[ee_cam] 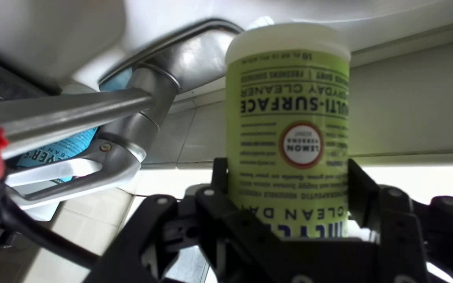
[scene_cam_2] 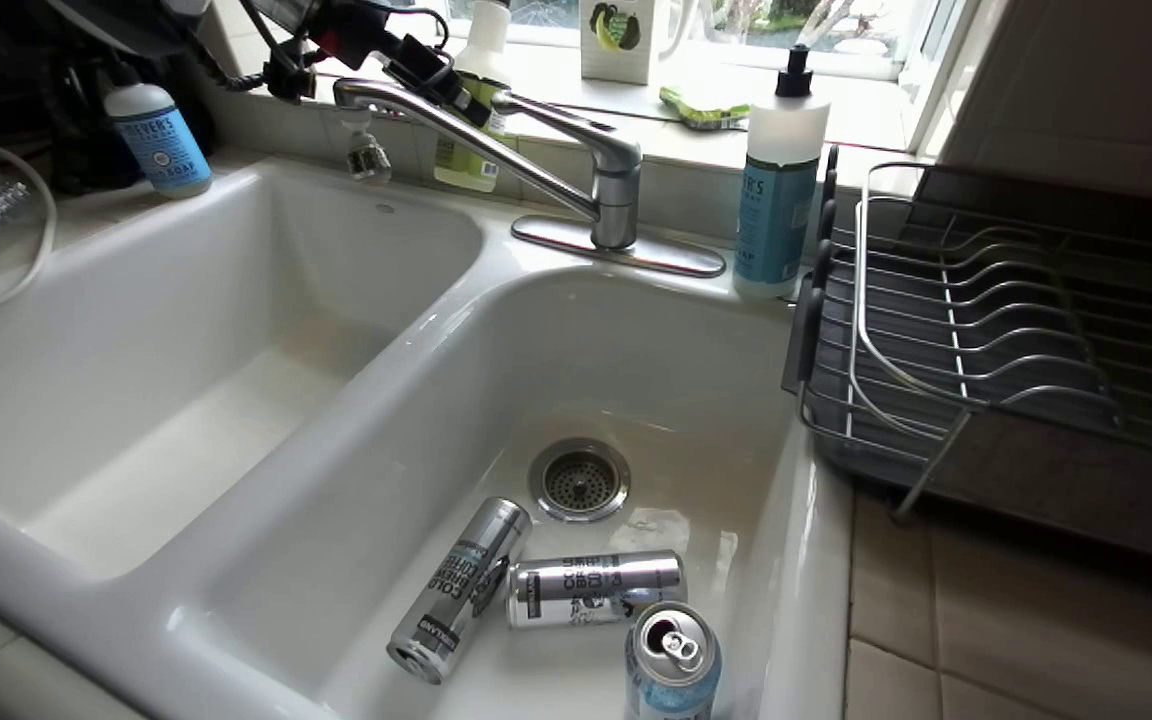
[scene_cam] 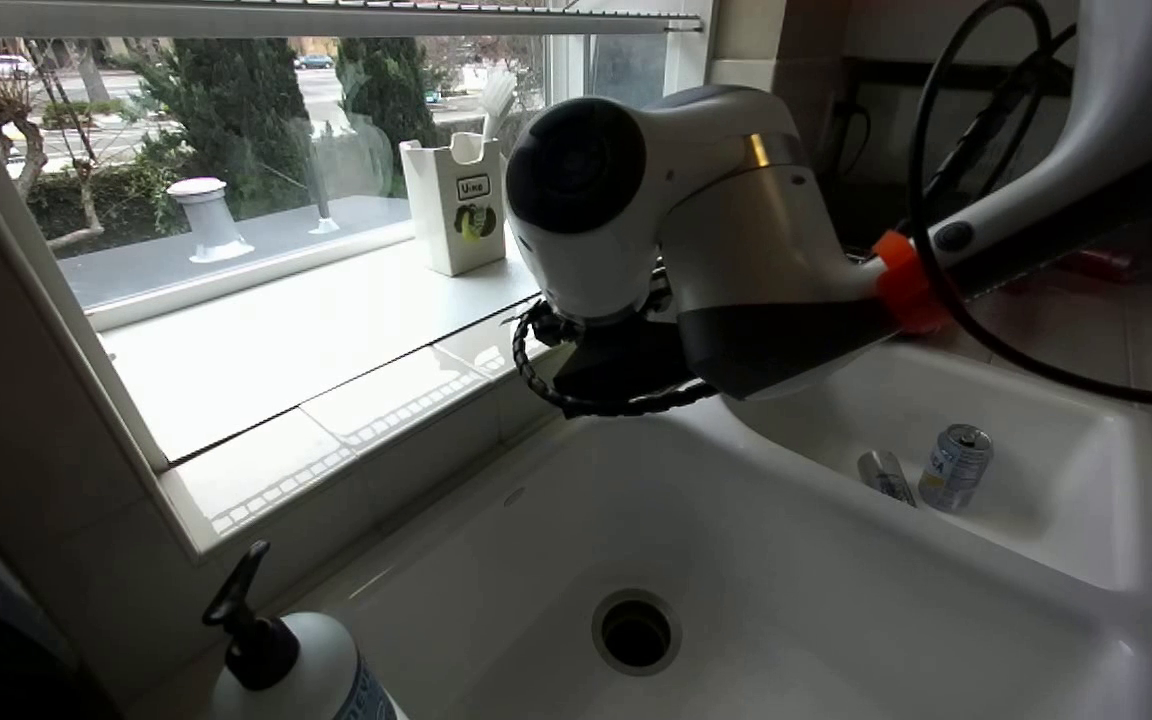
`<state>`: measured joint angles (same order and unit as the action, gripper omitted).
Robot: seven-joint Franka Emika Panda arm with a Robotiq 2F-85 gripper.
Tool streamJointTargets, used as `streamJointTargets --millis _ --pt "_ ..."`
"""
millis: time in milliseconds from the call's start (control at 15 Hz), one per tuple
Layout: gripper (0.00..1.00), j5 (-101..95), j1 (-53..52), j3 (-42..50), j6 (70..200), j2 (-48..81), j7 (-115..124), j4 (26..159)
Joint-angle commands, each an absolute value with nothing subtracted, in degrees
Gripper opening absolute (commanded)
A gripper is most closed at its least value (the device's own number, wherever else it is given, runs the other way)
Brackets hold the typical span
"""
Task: Shift the yellow bottle to the sink
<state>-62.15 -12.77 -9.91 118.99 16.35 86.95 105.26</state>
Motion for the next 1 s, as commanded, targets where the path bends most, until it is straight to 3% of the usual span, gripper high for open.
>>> streamJointTargets --millis 0,933 --pt "0.45 -63.59 -13.78 -8.91 118.88 17.40 89.10 104.51" --pt "0.45 -66.81 -13.04 -7.33 122.22 19.71 89.52 103.77"
